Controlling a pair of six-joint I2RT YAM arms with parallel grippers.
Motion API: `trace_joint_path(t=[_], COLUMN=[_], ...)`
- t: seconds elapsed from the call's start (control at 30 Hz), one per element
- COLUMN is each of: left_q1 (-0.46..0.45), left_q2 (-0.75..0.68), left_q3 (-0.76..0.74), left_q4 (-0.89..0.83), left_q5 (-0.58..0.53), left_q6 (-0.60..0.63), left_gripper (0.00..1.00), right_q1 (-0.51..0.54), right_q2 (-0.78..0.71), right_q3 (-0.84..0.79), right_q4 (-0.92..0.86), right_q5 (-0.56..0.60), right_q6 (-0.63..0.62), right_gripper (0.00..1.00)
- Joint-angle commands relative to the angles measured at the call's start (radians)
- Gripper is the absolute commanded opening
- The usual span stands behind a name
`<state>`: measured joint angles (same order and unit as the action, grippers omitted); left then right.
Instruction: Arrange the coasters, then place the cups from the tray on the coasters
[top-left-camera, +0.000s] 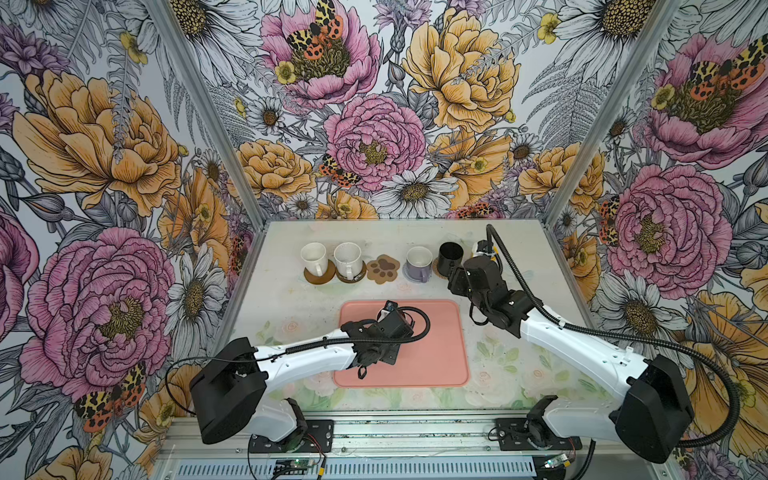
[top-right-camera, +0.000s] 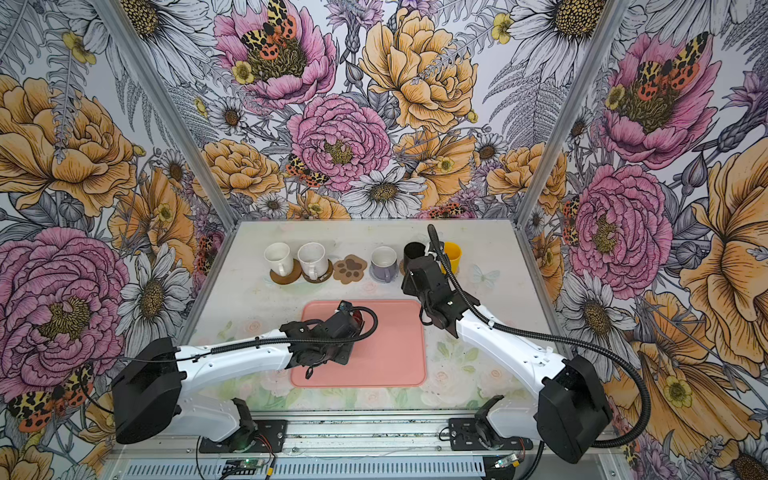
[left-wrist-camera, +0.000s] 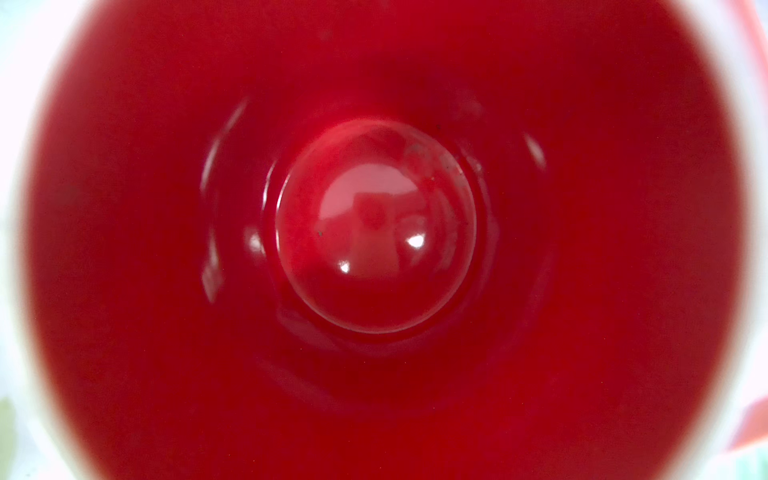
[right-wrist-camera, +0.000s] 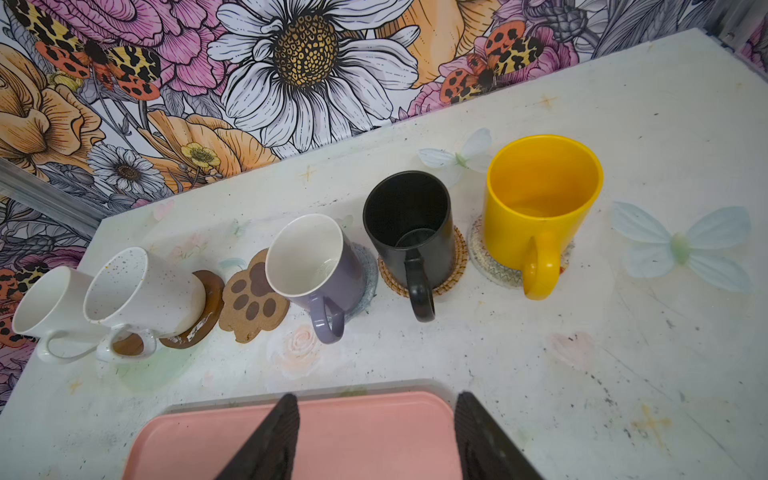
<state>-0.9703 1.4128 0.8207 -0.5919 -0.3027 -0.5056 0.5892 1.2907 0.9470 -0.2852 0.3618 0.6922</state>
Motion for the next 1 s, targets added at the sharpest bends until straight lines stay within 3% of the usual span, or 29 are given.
trace_joint_path(t=[0.0,0.7,0.97], left_q1=[0.037,0.271,0.315], left_q2=[0.006,0.147,0.220], left_q3=[0.056,0.288,0.370], left_q4=[0.084,0.124,0.131], left_q5=[0.001,0.086,0.139], left_q6=[0.075,0.236,0.259], left_gripper=[0.00,0.00,0.00], right_q1=[-0.008,-0.034,-0.042], right_q2=[-0.024,-0.070,-0.086], right_q3=[-0.001,-0.033,-0.045], right_q4=[0.025,0.025,0.026], right_q5=[-0.001,-0.008,-0.003], right_q6=[0.010,0.017,0.018], right_gripper=[0.62,0.62,0.62])
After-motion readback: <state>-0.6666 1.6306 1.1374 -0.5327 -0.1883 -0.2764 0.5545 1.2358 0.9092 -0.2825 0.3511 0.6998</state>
